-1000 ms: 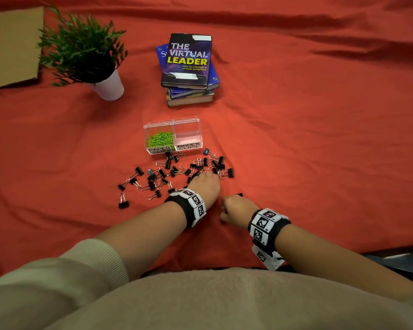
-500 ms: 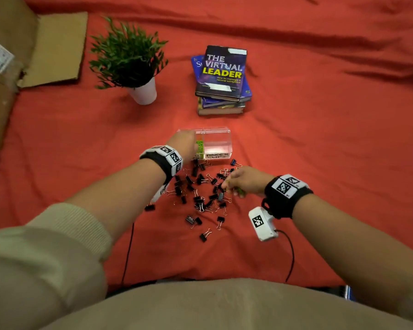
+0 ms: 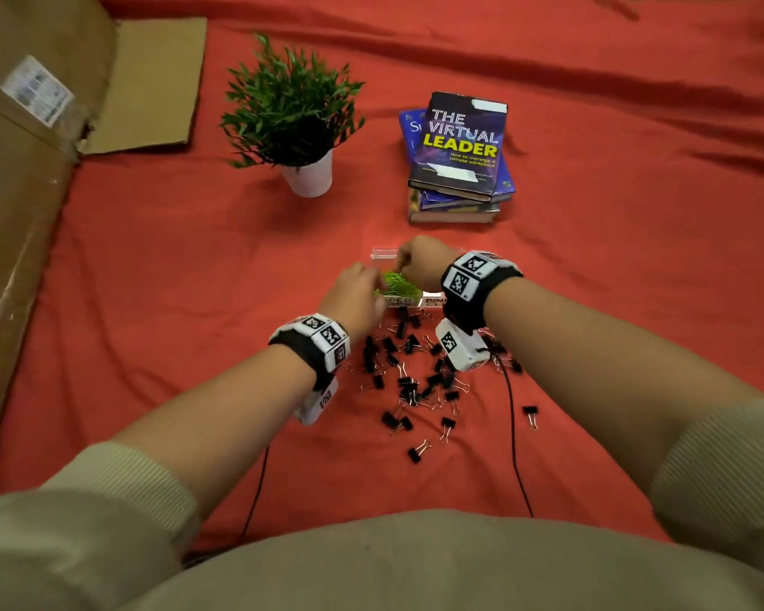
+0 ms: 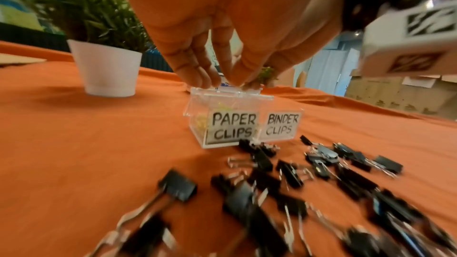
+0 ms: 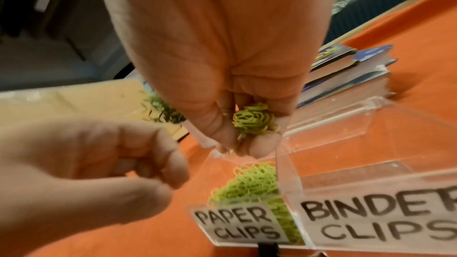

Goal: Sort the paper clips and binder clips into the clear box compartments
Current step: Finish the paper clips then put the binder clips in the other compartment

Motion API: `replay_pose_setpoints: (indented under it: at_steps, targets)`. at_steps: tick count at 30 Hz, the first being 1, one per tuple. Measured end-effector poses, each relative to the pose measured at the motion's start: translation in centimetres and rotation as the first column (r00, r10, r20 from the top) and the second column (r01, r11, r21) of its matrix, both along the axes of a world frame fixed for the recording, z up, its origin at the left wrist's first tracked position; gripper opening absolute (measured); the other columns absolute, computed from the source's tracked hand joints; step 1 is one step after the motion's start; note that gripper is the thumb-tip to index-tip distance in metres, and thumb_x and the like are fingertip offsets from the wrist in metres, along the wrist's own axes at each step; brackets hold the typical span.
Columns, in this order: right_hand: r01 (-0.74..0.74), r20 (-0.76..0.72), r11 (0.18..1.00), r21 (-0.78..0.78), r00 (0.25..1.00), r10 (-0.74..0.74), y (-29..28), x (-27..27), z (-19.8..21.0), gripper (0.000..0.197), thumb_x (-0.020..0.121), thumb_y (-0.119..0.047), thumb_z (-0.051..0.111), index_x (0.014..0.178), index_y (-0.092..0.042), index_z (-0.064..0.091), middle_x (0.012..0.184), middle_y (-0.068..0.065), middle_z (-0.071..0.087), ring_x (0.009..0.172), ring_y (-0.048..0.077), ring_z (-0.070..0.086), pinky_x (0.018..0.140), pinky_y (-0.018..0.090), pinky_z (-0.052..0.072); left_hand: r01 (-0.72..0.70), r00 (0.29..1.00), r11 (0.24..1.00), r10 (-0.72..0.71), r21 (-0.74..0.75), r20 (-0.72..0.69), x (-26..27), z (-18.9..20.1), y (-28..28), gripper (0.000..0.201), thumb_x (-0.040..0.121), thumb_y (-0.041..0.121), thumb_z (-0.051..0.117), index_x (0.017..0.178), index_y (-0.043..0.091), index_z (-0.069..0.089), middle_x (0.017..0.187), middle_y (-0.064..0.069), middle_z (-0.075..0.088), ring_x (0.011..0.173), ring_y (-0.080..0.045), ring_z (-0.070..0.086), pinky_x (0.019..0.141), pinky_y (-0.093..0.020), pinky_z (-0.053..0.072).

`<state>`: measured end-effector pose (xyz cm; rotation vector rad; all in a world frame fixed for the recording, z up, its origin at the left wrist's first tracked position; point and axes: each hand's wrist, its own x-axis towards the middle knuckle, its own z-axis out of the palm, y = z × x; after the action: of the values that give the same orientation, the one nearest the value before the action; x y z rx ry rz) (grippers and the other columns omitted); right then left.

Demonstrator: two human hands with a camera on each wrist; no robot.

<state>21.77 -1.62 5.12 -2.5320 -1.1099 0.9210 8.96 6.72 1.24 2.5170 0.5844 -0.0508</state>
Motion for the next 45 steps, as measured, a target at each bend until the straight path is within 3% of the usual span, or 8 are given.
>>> replay_pose_setpoints:
  at_steps: [5, 11, 17, 27, 32, 36, 41, 45]
  targets:
    - [-0.128, 0.099, 0.991, -0.041, 0.986, 0.132, 1.1, -1.3, -1.6, 0.033, 0.086, -0.001, 0.047, 0.113, -0.012, 0.063, 0.116, 0.012, 0.064, 0.108, 0.028, 0.058, 0.089, 0.033, 0.046, -0.026, 0.974, 0.997, 0.041, 0.069, -0.225, -4.9, -2.6, 0.1, 0.036, 0.084, 0.019, 0.057, 0.120, 0.016, 0.055, 0.119, -0.008, 0.049, 0.116, -0.028, 0.043, 0.096, -0.037, 0.040]
    - [-0.213, 0.215, 0.965, 0.154, 0.960, 0.177, -2.5, -4.5, -2.8, 0.029, 0.084, 0.000, 0.051, 0.108, -0.010, 0.064, 0.110, 0.007, 0.057, 0.109, 0.026, 0.053, 0.090, 0.037, 0.052, 0.007, 0.961, 1.000, -0.006, 0.003, -0.276, -6.4, -4.5, 0.2, 0.044, 0.083, 0.012, 0.059, 0.127, 0.019, 0.052, 0.121, -0.008, 0.044, 0.116, -0.028, 0.045, 0.097, -0.042, 0.045]
    - [-0.278, 0.187, 0.949, -0.153, 0.934, 0.303, -5.8, -7.7, -6.8, 0.059, 0.084, -0.004, 0.058, 0.138, -0.017, 0.037, 0.140, 0.010, 0.031, 0.123, 0.034, 0.036, 0.085, 0.046, 0.054, 0.014, 0.965, 1.000, -0.018, -0.017, -0.261, -6.1, -4.5, 0.0, 0.033, 0.085, 0.004, 0.054, 0.118, 0.009, 0.056, 0.114, -0.011, 0.049, 0.109, -0.032, 0.052, 0.095, -0.041, 0.044]
    - [-0.205, 0.102, 0.978, 0.035, 0.974, 0.201, -8.1, -8.0, -8.3, 0.025, 0.079, 0.002, 0.053, 0.104, -0.001, 0.056, 0.114, 0.010, 0.044, 0.095, 0.030, 0.050, 0.086, 0.040, 0.045, -0.084, 0.986, 0.982, 0.057, -0.169, -0.159, -6.0, -3.9, -0.6, 0.028, 0.081, 0.016, 0.063, 0.109, 0.015, 0.057, 0.101, 0.001, 0.044, 0.092, -0.020, 0.055, 0.089, -0.035, 0.048]
    - [-0.185, 0.057, 0.978, 0.094, 0.982, 0.180, -8.6, -7.7, -7.7, 0.018, 0.078, 0.003, 0.052, 0.094, 0.001, 0.059, 0.106, 0.013, 0.051, 0.089, 0.031, 0.055, 0.079, 0.040, 0.047, 0.011, 0.966, 0.997, -0.029, -0.071, -0.257, -5.2, -3.8, -1.8, 0.045, 0.085, 0.024, 0.059, 0.128, 0.016, 0.049, 0.117, -0.005, 0.047, 0.107, -0.024, 0.054, 0.093, -0.039, 0.047]
    - [-0.162, 0.021, 0.984, 0.077, 0.987, 0.161, -8.7, -7.7, -7.8, 0.028, 0.078, 0.005, 0.050, 0.104, -0.003, 0.057, 0.108, 0.013, 0.058, 0.103, 0.030, 0.053, 0.089, 0.033, 0.042, 0.029, 0.952, 1.000, -0.029, -0.004, -0.306, -5.1, -4.5, -2.3, 0.054, 0.089, 0.023, 0.058, 0.138, 0.011, 0.040, 0.119, -0.010, 0.045, 0.115, -0.029, 0.049, 0.099, -0.040, 0.043]
    - [-0.045, -0.017, 0.995, 0.086, 0.999, 0.047, -8.2, -8.3, -7.7, 0.050, 0.082, 0.005, 0.049, 0.131, -0.004, 0.045, 0.127, 0.013, 0.048, 0.118, 0.028, 0.048, 0.101, 0.033, 0.041, 0.053, 0.958, 0.998, -0.042, 0.028, -0.284, -5.2, -4.7, -2.4, 0.041, 0.089, 0.023, 0.062, 0.126, 0.008, 0.052, 0.115, -0.010, 0.046, 0.110, -0.030, 0.052, 0.096, -0.041, 0.045]
    - [-0.011, 0.051, 0.999, 0.031, 0.999, 0.010, -7.2, -9.0, -8.2, 0.042, 0.090, -0.021, 0.058, 0.127, -0.003, 0.047, 0.122, 0.013, 0.040, 0.111, 0.031, 0.048, 0.094, 0.040, 0.047, 0.005, 0.962, 1.000, -0.003, 0.006, -0.274, -5.1, -4.5, -2.6, 0.034, 0.088, 0.020, 0.063, 0.117, 0.008, 0.051, 0.115, -0.010, 0.042, 0.096, -0.034, 0.058, 0.085, -0.045, 0.049]
